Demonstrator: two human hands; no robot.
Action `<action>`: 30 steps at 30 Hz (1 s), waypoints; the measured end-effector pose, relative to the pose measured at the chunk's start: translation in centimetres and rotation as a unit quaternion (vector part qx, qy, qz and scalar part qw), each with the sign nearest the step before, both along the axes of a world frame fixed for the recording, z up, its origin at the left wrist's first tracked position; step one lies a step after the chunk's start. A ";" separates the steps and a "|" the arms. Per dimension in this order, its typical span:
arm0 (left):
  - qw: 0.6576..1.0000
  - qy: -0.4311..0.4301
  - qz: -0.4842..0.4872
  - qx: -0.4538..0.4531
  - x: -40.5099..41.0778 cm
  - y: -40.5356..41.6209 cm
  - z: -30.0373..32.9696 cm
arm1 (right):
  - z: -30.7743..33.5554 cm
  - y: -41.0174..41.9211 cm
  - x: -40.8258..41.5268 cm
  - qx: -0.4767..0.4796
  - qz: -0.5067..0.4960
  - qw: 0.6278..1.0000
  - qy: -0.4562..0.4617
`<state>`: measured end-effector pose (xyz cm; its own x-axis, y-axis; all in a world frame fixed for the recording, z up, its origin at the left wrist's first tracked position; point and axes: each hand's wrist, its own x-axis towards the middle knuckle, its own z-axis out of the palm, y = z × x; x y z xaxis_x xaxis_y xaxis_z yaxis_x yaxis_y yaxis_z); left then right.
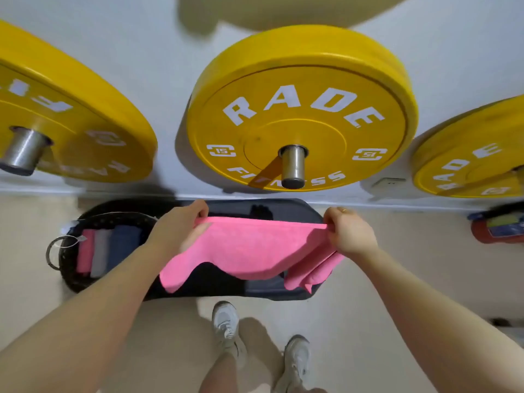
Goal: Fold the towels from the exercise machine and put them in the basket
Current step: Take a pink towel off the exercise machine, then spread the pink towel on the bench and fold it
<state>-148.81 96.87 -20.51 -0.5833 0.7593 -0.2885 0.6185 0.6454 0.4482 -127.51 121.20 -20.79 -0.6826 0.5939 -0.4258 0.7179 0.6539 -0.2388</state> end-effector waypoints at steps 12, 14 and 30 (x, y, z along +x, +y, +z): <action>0.979 0.178 -0.087 0.050 -4.5 1.0 -11.5 | -9.7 2.0 -2.8 0.173 0.106 0.979 0.009; 0.971 0.179 -0.156 0.011 -2.9 0.1 -15.5 | -13.5 1.0 -1.6 0.135 0.089 0.986 -0.035; 0.979 0.071 -0.163 -0.099 3.5 -3.8 -39.0 | -37.5 -1.5 4.6 -0.101 0.277 0.952 -0.076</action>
